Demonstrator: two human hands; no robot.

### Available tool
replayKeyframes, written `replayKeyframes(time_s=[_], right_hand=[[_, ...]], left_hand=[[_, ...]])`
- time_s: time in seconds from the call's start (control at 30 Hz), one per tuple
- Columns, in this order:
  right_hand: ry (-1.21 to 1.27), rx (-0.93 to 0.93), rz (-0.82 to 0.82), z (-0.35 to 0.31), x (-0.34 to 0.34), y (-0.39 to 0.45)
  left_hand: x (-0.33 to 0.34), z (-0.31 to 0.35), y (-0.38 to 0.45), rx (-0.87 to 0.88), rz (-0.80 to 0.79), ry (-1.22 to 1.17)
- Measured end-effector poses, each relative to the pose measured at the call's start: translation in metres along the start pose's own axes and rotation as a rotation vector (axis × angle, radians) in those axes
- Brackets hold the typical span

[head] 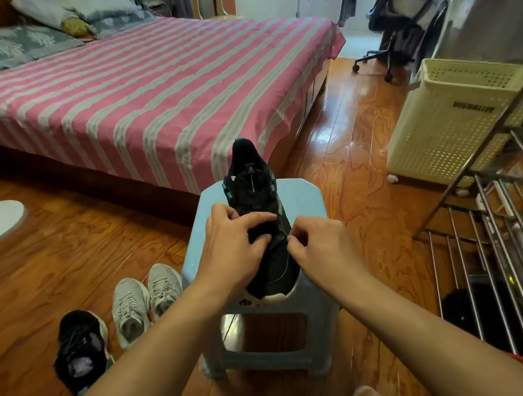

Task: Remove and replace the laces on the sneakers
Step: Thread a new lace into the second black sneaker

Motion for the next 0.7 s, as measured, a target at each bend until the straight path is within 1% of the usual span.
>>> replayKeyframes(time_s=[0.07,0.17,0.53,0.63,0.7], right_hand=[[-0.053,-0.046,-0.012,-0.005,-0.001,0.000],[-0.111,-0.057,-0.015,-0.009,-0.003,-0.001],[-0.137,-0.032,-0.020,-0.016,0.001,0.002],[-0.123,-0.016,0.011,-0.016,0.002,0.002],[-0.121,0.032,0.043,-0.016,0.003,0.003]], left_hand=[[0.001,-0.004,0.000,-0.041,-0.015,-0.075],[0.004,-0.008,0.000,-0.073,-0.021,-0.138],[0.009,-0.015,0.000,-0.096,-0.024,-0.234],[0.009,-0.016,0.001,-0.098,-0.020,-0.249],[0.010,-0.017,0.002,-0.103,-0.025,-0.254]])
Point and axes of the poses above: each hand's wrist, its own y-axis towards the middle knuckle, its own x-axis out of the palm, z = x × y, the point moved 4 cm from there along y, towards the middle knuckle, and after that the axes turned 6 degrees about y, right-handed, at the moved point
